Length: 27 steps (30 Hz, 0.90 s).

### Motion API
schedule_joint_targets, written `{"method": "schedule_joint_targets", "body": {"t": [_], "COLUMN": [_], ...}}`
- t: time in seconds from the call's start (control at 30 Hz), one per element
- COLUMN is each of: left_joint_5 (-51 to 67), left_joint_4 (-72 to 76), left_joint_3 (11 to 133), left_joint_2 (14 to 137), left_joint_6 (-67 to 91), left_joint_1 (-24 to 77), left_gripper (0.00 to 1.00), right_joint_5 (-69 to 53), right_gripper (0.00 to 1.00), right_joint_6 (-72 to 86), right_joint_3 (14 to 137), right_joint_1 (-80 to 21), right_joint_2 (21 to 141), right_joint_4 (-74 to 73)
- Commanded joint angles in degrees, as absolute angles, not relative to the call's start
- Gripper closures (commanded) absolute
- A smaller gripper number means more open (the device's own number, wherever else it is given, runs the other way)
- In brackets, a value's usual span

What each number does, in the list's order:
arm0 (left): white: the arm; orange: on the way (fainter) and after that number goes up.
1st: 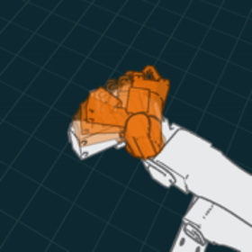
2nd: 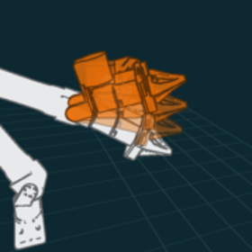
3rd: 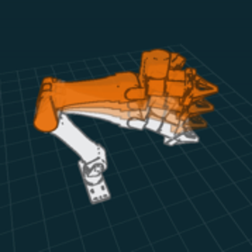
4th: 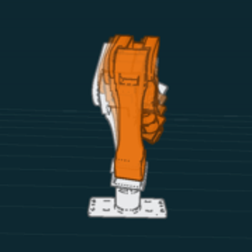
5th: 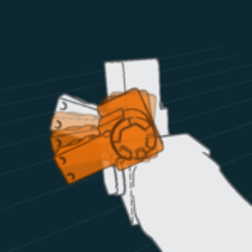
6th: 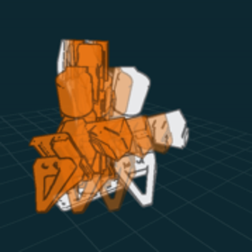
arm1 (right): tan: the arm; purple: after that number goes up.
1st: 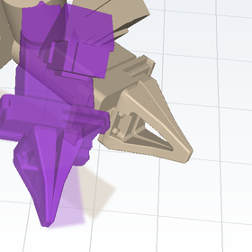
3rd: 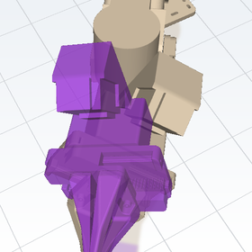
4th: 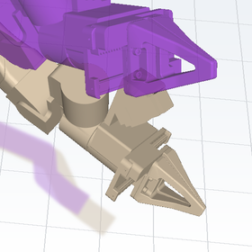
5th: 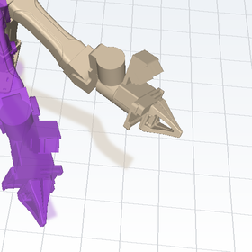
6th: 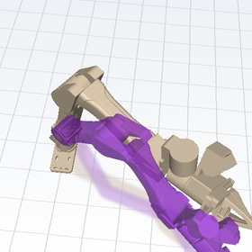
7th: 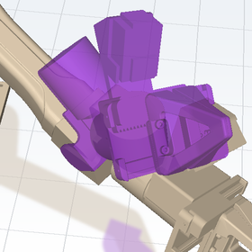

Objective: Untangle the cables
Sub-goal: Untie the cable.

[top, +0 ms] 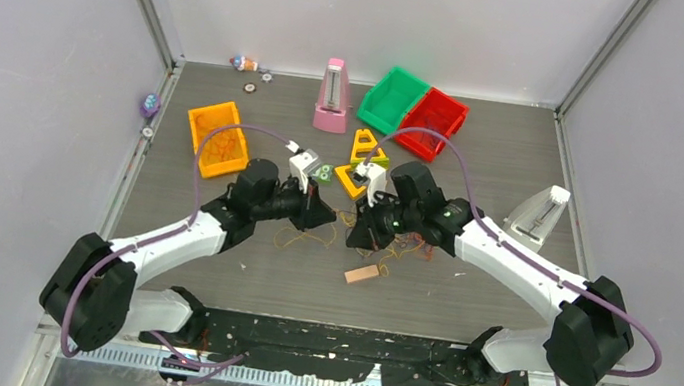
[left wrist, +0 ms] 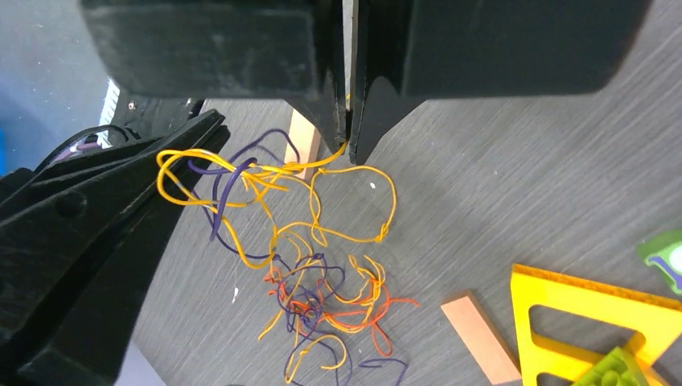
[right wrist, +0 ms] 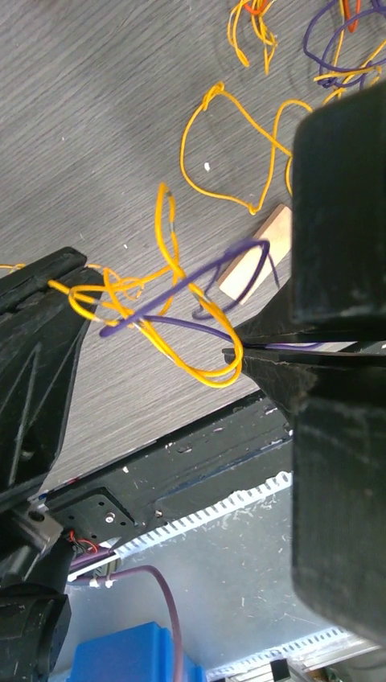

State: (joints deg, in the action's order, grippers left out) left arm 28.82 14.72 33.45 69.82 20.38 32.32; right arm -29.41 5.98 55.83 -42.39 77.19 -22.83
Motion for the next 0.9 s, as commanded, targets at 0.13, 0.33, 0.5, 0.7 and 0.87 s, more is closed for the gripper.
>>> {"method": "schedule_joint_targets", "body": {"t": [0.13, 0.33, 0.5, 0.7, 0.87], "left_joint_5": [21.1, 14.0, 15.2, 8.7, 5.3], "left_joint_4": [12.1, 7.7, 6.0, 0.3, -4.1], "left_joint_3": [35.5, 33.5, 31.3, 30.3, 29.3], "left_joint_2": [67.1, 63.1, 59.9, 56.6, 54.7], "left_joint_6": [19.6, 22.6, 28.0, 30.4, 33.7], "left_joint_1": [32.5, 28.7, 21.3, 18.8, 15.5], "left_gripper": [1.0, 1.0, 1.0, 1.0, 1.0], "right_joint_5": [-24.0, -17.4, -10.3, 6.6, 15.1], "right_gripper": [0.95, 0.95, 0.95, 0.95, 0.95], "right_joint_6": [7.6, 12.2, 16.5, 21.4, 25.6], "right_joint_3": [56.3, 49.1, 44.6, 40.2, 37.5], "right_joint_1": [-39.6, -32.8, -25.1, -20.8, -19.1], "right_joint_2": [76.3, 75.0, 71.7, 65.9, 60.4], "right_joint_4": [-22.1, -17.4, -15.7, -15.5, -16.1]}}
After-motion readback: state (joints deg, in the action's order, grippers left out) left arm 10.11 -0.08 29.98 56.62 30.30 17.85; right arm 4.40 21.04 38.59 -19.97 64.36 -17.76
